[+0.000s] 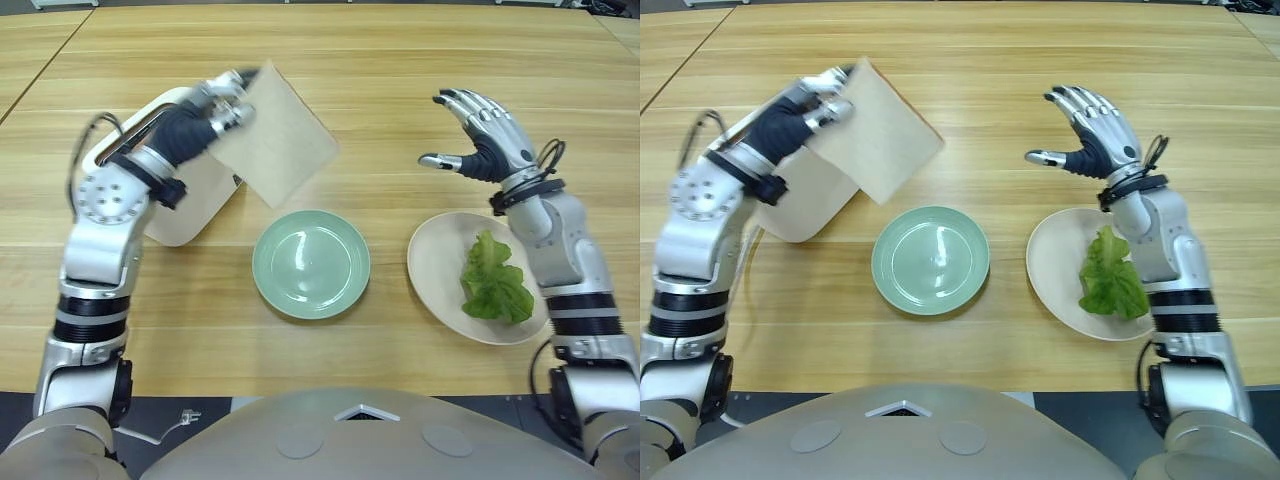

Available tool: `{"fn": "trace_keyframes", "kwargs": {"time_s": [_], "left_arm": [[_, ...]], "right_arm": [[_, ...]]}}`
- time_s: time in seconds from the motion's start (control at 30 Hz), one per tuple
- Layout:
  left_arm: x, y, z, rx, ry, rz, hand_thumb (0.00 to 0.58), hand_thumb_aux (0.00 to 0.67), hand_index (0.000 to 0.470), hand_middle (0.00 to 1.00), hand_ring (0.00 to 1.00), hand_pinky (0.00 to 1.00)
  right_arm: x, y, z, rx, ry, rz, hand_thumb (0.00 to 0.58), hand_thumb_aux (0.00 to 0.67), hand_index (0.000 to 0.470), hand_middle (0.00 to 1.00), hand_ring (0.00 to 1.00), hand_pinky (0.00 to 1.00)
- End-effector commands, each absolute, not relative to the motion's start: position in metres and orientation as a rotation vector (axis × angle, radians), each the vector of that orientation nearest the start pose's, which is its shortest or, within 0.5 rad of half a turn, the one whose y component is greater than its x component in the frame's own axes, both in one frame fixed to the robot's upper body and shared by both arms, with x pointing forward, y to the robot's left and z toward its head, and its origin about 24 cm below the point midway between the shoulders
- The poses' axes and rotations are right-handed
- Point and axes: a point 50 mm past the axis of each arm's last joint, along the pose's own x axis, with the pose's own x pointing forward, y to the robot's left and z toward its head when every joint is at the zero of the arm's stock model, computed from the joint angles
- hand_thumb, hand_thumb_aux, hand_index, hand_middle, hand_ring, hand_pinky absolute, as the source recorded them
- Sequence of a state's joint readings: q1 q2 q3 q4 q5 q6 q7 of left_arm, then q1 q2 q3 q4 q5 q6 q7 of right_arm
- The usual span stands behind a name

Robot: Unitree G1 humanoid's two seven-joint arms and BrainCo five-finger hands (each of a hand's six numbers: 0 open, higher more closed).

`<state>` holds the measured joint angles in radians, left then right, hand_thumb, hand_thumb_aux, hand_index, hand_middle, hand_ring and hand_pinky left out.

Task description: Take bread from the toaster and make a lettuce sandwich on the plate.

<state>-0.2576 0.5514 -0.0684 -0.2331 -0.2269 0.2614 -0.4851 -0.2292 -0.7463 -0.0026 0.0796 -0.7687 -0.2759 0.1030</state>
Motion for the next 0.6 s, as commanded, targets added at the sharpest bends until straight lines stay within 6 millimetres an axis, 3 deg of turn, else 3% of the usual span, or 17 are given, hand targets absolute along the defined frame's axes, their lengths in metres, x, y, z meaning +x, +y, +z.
{"fn": "trace_keyframes", "kwargs": {"time_s": [0.03,0.17,0.33,0.4,0.43,0.47,0.5,0.53,0.57,0.6], "left_arm": [[0.275,0.158,0.104,0.462,0.062,-0.751,0.58,0.67,0.47,0.0,0.0,0.0],[0.269,0.14,0.079,0.55,0.135,-0.878,0.58,0.67,0.47,0.0,0.0,0.0],[0.267,0.125,0.062,0.629,0.183,-0.977,0.58,0.67,0.47,0.0,0.0,0.0],[0.269,0.123,0.059,0.647,0.188,-0.985,0.58,0.67,0.47,0.0,0.0,0.0],[0.27,0.123,0.059,0.658,0.189,-0.987,0.58,0.67,0.47,0.0,0.0,0.0],[0.27,0.123,0.057,0.673,0.191,-0.989,0.58,0.659,0.463,0.0,0.0,0.0],[0.27,0.123,0.056,0.692,0.193,-0.989,0.566,0.565,0.396,0.0,0.0,0.0],[0.271,0.124,0.055,0.71,0.195,-0.984,0.489,0.405,0.284,0.0,0.0,0.0],[0.272,0.124,0.055,0.723,0.192,-0.974,0.0,0.0,0.0,0.0,0.0,0.0],[0.274,0.125,0.055,0.727,0.187,-0.963,0.0,0.0,0.0,0.0,0.0,0.0]], "right_arm": [[0.273,-0.271,0.118,-1.652,-0.048,0.318,0.0,0.0,0.0,0.0,0.0,0.0],[0.262,-0.288,0.105,-1.641,0.095,0.406,0.0,0.0,0.0,0.0,0.0,0.0],[0.244,-0.313,0.104,-1.624,0.231,0.439,0.0,0.0,0.0,0.0,0.0,0.0],[0.242,-0.32,0.105,-1.635,0.262,0.429,0.075,0.045,0.031,0.0,0.0,0.0],[0.241,-0.321,0.105,-1.637,0.269,0.428,0.031,0.018,0.013,0.0,0.0,0.0],[0.24,-0.322,0.106,-1.641,0.275,0.432,0.0,0.0,0.0,0.0,0.0,0.0],[0.238,-0.323,0.106,-1.653,0.289,0.442,0.0,0.0,0.0,0.0,0.0,0.0],[0.236,-0.325,0.106,-1.674,0.308,0.458,0.0,0.0,0.0,0.0,0.0,0.0],[0.234,-0.328,0.107,-1.708,0.331,0.479,0.0,0.0,0.0,0.0,0.0,0.0],[0.232,-0.33,0.11,-1.749,0.352,0.501,0.0,0.0,0.0,0.0,0.0,0.0]]}}
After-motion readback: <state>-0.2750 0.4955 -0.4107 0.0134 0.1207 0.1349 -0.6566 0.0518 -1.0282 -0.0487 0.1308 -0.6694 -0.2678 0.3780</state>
